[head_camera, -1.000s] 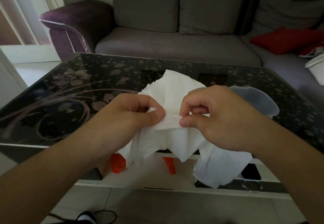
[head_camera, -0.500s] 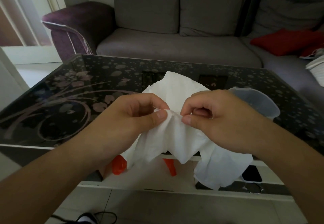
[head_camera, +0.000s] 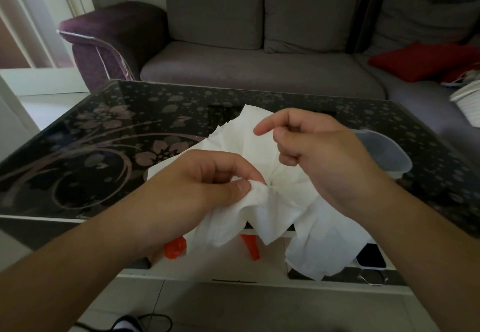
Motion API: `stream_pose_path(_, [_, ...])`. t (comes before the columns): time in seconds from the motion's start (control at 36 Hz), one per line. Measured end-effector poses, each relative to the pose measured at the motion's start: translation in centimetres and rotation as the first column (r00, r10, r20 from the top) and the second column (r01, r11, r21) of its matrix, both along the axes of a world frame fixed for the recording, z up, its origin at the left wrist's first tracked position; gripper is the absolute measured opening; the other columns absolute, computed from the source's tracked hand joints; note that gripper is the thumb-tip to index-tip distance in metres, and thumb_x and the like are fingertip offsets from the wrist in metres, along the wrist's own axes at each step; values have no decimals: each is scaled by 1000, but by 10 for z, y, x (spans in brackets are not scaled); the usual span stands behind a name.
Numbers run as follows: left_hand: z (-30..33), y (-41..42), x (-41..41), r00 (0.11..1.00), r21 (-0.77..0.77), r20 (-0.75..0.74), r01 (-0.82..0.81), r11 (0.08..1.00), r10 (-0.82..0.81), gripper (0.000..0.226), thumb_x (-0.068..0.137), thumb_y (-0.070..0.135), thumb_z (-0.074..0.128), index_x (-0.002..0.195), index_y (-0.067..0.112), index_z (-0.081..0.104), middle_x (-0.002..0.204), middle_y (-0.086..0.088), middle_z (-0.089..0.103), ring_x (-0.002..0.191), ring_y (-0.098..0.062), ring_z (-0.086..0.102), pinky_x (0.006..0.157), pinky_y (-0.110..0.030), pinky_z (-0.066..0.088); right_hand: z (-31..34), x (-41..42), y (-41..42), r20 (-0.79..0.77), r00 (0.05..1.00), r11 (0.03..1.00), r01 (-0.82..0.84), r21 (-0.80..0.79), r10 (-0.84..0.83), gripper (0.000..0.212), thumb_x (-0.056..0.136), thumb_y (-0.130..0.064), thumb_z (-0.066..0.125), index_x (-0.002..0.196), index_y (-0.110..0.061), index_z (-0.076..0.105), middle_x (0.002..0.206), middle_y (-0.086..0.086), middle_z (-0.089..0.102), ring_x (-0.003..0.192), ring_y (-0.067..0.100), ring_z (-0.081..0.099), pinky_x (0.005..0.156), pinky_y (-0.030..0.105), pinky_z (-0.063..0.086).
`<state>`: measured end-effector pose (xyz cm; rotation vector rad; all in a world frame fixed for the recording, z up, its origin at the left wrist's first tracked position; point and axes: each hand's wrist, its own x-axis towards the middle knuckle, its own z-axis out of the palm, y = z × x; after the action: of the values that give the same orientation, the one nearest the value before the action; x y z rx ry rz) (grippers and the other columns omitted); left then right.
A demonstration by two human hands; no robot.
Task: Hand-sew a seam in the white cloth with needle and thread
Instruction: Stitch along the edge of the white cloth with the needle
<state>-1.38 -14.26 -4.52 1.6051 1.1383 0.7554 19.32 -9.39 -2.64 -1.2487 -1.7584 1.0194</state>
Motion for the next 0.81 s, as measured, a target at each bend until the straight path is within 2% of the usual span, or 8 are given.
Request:
stream_pose_path(0.08, [0, 0, 0, 1000, -21, 16, 9, 1000, -8, 24, 101, 17, 60, 101, 27, 82, 106, 0, 78, 104, -23, 72, 91, -38, 57, -4, -2, 4, 69, 996, 999, 51, 20, -52, 30, 103, -12, 54, 113, -35, 70, 70, -16, 54, 63, 1, 53, 69, 21, 48])
stream_pose_path(0.14, [1, 0, 0, 1000, -31, 28, 7, 1000, -6, 24, 101, 16, 60, 100, 26, 82, 104, 0, 79, 102, -21, 73, 87, -34, 56, -5, -3, 4, 138, 988, 997, 70, 41, -75, 37, 103, -11, 54, 124, -40, 64, 80, -12, 55, 70, 5, 55, 68, 20, 52])
stream_pose_path(0.25, [2, 1, 0, 999, -41, 44, 19, 999, -17, 20, 98, 19, 62, 101, 23, 82, 104, 0, 78, 100, -17, 73, 85, -30, 56, -8, -3, 4, 205, 978, 997, 10, 81, -27, 41, 107, -17, 50, 136, -45, 57, 86, -7, 59, 81, 16, 60, 77, 32, 58])
stream_pose_path(0.36, [2, 0, 0, 998, -49, 68, 10, 999, -6, 20, 93, 30, 65, 99, 24, 82, 104, 2, 78, 99, -14, 73, 87, -30, 54, -10, -8, 2, 120, 992, 997, -47, 69, 39, 37, 110, -15, 41, 124, -33, 70, 80, 2, 64, 81, 20, 67, 90, 34, 59])
stream_pose_path(0.47, [2, -1, 1, 997, -55, 44, 63, 997, -61, 22, 85, 36, 66, 97, 28, 83, 106, 4, 79, 101, -14, 73, 90, -33, 57, -12, -8, 3, -47, 999, 1000, 12, -17, -13, 39, 110, -11, 42, 104, -24, 79, 83, 5, 70, 78, 17, 74, 81, 32, 63])
stream_pose_path(0.56, [1, -2, 1, 996, -65, 32, 90, 994, -88, 22, 83, 35, 67, 97, 28, 83, 107, 4, 79, 102, -12, 73, 91, -32, 59, -12, -7, 6, -126, 989, 993, 66, -96, -78, 37, 110, -13, 45, 101, -21, 79, 86, 4, 73, 84, 15, 75, 77, 30, 64])
stream_pose_path(0.64, [2, -1, 2, 994, -82, 54, 100, 992, -96, 20, 83, 31, 68, 96, 27, 83, 106, 3, 79, 101, -11, 73, 88, -29, 56, -12, -7, 9, -115, 984, 985, 121, -125, -136, 31, 108, -17, 48, 102, -24, 78, 85, -2, 76, 83, 13, 76, 74, 28, 64])
stream_pose_path(0.81, [1, -1, 4, 989, -118, 140, 70, 990, -54, 19, 85, 25, 68, 96, 26, 84, 114, 3, 78, 109, -15, 73, 101, -41, 55, -18, -10, 11, 10, 986, 968, 167, -190, -168, 23, 106, -29, 53, 107, -25, 76, 82, -5, 75, 69, 15, 76, 61, 28, 63])
